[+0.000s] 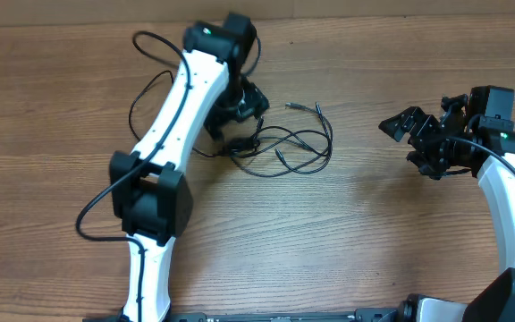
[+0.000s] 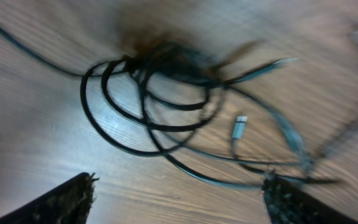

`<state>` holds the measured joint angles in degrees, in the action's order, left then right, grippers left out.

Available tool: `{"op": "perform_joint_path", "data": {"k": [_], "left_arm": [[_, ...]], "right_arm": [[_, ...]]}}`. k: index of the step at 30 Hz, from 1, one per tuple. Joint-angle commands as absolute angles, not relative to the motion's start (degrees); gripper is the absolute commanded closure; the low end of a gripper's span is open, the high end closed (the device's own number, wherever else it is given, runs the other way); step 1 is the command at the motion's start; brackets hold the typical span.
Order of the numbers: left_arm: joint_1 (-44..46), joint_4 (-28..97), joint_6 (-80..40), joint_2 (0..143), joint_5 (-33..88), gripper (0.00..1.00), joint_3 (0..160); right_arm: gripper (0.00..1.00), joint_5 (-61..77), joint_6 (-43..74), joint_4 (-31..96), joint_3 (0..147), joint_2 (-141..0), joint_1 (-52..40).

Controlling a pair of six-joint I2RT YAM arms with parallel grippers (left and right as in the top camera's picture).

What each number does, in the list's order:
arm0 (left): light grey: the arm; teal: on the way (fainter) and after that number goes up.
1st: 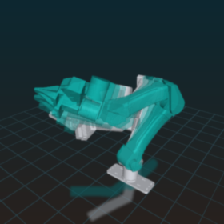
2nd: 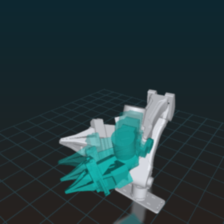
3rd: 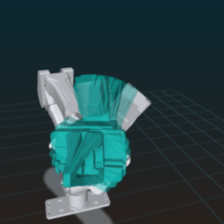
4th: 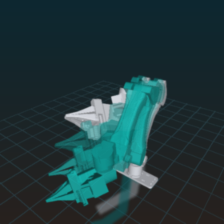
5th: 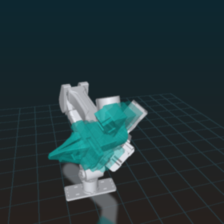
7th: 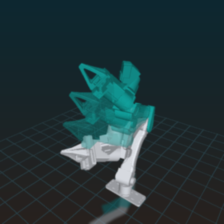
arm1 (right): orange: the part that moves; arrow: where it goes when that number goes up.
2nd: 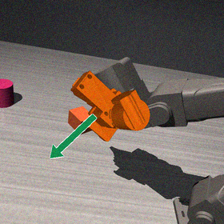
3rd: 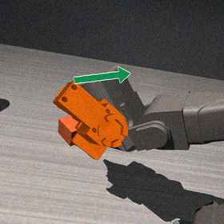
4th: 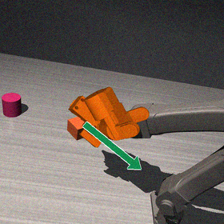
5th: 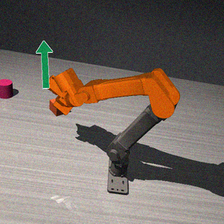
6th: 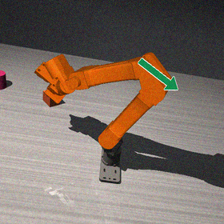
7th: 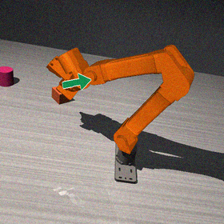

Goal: Untangle cables

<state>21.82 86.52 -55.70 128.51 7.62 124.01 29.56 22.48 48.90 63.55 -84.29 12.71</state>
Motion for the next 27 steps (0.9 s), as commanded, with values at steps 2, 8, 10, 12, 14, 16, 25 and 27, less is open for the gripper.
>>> {"op": "perform_joint_path", "data": {"k": [2,8,10,12,14,16,25,27], "left_arm": [[22.63,84.40,-63.66,130.65,8.38,0.27,117.64],[23.18,80.97,-61.91,130.82,10.20,0.96,110.59],[24.14,80.27,-59.86,130.82,10.94,0.96,108.62],[25.63,78.78,-55.68,130.82,12.21,0.96,107.11],[27.68,77.45,-52.14,130.82,12.05,0.96,106.26],[30.17,76.23,-49.21,130.82,10.90,0.96,106.21],[37.04,76.14,-41.36,128.97,-0.97,0.95,112.86],[36.95,77.25,-39.53,127.63,-5.28,0.84,116.79]], "right_arm": [[0.01,28.49,22.41,48.84,63.37,-83.26,12.47],[0.00,28.47,22.41,48.80,63.37,-83.26,12.47],[0.00,28.47,22.44,48.60,63.37,-83.26,12.49],[0.00,28.47,22.44,48.49,63.37,-83.29,12.49],[0.00,28.47,22.44,48.40,63.37,-83.29,12.49],[0.00,28.47,22.44,48.38,63.37,-83.31,12.49],[0.00,28.27,22.44,48.42,63.37,-83.37,12.49],[0.00,27.83,22.44,48.42,63.37,-83.37,12.49]]}}
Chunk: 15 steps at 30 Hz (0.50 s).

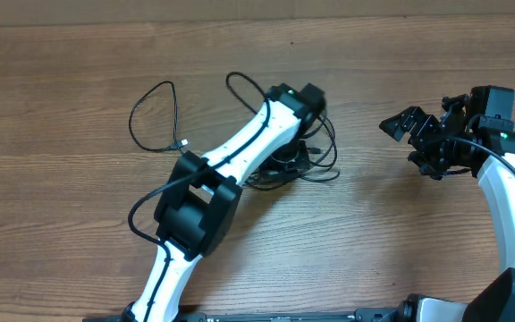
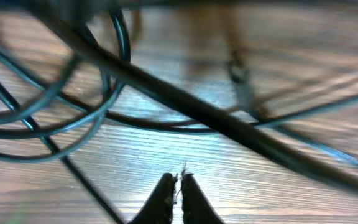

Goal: Untangle cables

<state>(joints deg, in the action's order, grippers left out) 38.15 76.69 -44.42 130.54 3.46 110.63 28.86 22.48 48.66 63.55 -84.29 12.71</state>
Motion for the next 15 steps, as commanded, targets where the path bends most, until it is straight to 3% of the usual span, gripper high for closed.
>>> {"op": "perform_joint_path", "data": {"k": [1,3,4,5,7,9,12,15], "left_arm": [[36.64,77.32,-38.20,126.93,-7.46,0.76,118.85],[35.64,77.25,-37.26,125.86,-11.75,0.27,122.15],[35.05,77.25,-37.23,125.67,-13.47,0.10,123.46],[34.26,77.25,-37.23,125.58,-14.68,0.07,124.68],[32.71,77.08,-37.21,125.58,-15.03,0.09,125.71],[31.27,76.79,-36.97,125.62,-14.96,0.27,125.51],[29.61,73.95,-31.75,126.30,-12.60,0.44,123.72],[28.88,68.64,-19.33,126.65,-3.38,0.45,120.49]], "right_arm": [[0.00,27.83,22.44,48.42,63.37,-83.37,12.49],[0.00,27.86,22.44,48.45,63.37,-83.37,12.49],[0.00,27.86,22.44,48.45,63.37,-83.37,12.49],[0.00,27.86,22.46,48.53,63.37,-83.37,12.49],[0.00,27.86,22.46,48.60,63.37,-83.37,12.49],[0.00,27.86,22.46,48.60,63.37,-83.37,12.49],[0.00,27.86,22.48,48.58,63.37,-83.37,12.49],[0.00,27.86,22.48,48.56,63.37,-83.37,12.49]]}}
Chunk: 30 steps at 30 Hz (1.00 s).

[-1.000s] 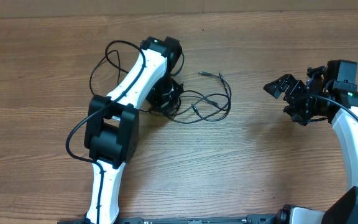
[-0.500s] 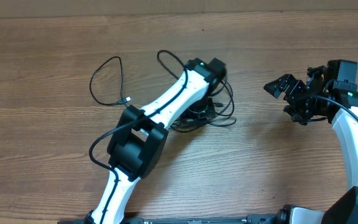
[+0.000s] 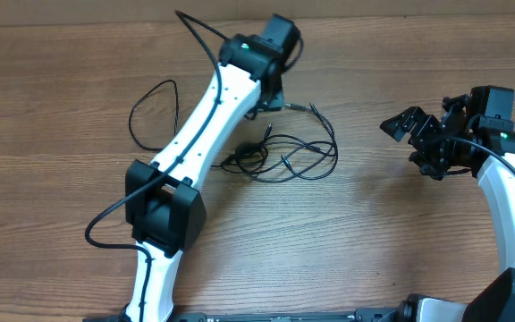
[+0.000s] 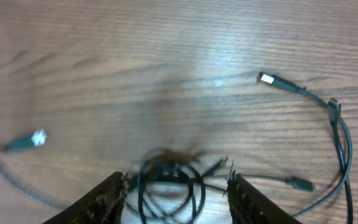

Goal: Untangle cables

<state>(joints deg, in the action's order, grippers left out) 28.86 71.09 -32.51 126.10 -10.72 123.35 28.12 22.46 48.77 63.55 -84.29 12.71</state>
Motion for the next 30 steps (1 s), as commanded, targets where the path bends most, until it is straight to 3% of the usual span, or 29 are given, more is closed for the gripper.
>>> {"op": "perform_joint_path", "data": {"k": [1,4,8,16,22,30], "left_arm": [[28.88,67.11,-13.58,126.85,0.91,0.40,119.26],[28.88,65.25,-1.85,126.89,6.13,0.23,116.22],[28.95,64.55,1.78,126.89,5.39,0.16,114.17],[28.95,58.00,1.72,127.00,5.41,0.18,107.37],[28.95,52.31,-1.50,127.07,5.61,0.29,102.80],[28.73,49.10,-7.44,126.89,5.54,0.33,103.11]], "right_arm": [[0.00,27.86,22.48,48.56,63.37,-83.37,12.49],[0.00,27.86,22.48,48.64,63.37,-83.37,12.49],[0.00,27.86,22.48,48.75,63.37,-83.37,12.49],[0.00,27.88,22.65,48.97,63.37,-83.37,12.49],[0.00,27.88,22.65,49.28,63.37,-83.37,12.49],[0.00,27.88,22.65,49.89,63.37,-83.37,12.49]]}}
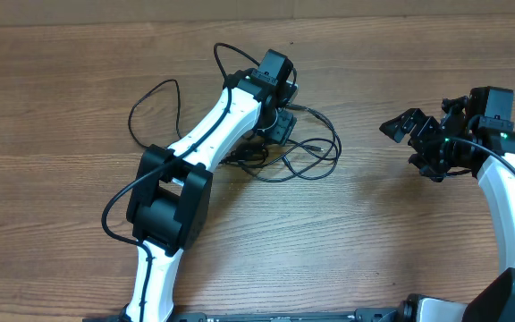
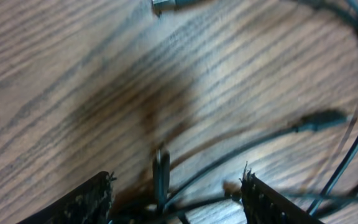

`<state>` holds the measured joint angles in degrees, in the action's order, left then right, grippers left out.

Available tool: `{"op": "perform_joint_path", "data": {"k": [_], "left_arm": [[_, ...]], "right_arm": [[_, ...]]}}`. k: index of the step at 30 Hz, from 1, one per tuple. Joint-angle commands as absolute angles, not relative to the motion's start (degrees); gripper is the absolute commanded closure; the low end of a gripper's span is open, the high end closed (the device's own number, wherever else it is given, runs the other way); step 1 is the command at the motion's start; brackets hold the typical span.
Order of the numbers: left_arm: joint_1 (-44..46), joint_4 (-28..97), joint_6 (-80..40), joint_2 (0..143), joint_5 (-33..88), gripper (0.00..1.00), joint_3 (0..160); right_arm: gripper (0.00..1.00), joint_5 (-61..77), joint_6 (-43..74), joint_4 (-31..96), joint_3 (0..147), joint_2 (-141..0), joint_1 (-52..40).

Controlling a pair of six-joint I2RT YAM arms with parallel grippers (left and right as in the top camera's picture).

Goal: Untangle cables

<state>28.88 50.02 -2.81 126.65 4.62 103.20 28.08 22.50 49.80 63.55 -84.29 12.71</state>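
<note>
A tangle of thin black cables (image 1: pixel 298 154) lies mid-table. My left gripper (image 1: pixel 275 127) is low over its left part, jaws open. In the left wrist view the left gripper (image 2: pixel 176 177) straddles several crossing strands and a black plug (image 2: pixel 160 174), with its fingertips (image 2: pixel 101 186) apart and touching nothing I can make out. A silver-tipped connector (image 2: pixel 166 5) shows at the top edge. A separate black cable loop (image 1: pixel 150 112) lies to the left. My right gripper (image 1: pixel 407 125) hovers open far to the right, away from the cables.
The wooden table (image 1: pixel 356 241) carries only the cables. The left arm's own supply cable (image 1: pixel 226 52) arches behind its wrist. The right arm (image 1: pixel 508 179) stands along the right edge.
My left gripper was open behind the tangle, toward the far edge; now it sits nearer and lower, right over the tangle's left part, still open. The right arm has not moved.
First my left gripper was open over the tangle's left side, with the left loop still joined to it. Then it was shut at the tangle's right and the loop lay apart. Then it stood open behind the tangle, and now open down on it.
</note>
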Motion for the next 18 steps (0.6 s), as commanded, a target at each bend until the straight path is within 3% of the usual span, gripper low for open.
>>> {"op": "perform_joint_path", "data": {"k": [1,8,14,18], "left_arm": [[28.51,48.53,-9.23,126.80,5.63,0.32,103.57],[27.55,48.97,-13.72,127.07,5.50,0.29,104.99],[28.71,49.23,-13.74,129.23,5.56,0.36,102.94],[28.95,48.66,-13.76,130.56,5.61,0.47,102.85]], "right_arm": [[0.00,27.86,22.65,49.87,63.37,-83.37,12.49],[0.00,27.88,22.65,49.84,63.37,-83.37,12.49],[0.00,27.88,22.65,49.87,63.37,-83.37,12.49],[0.00,27.88,22.68,50.02,63.37,-83.37,12.47]]}}
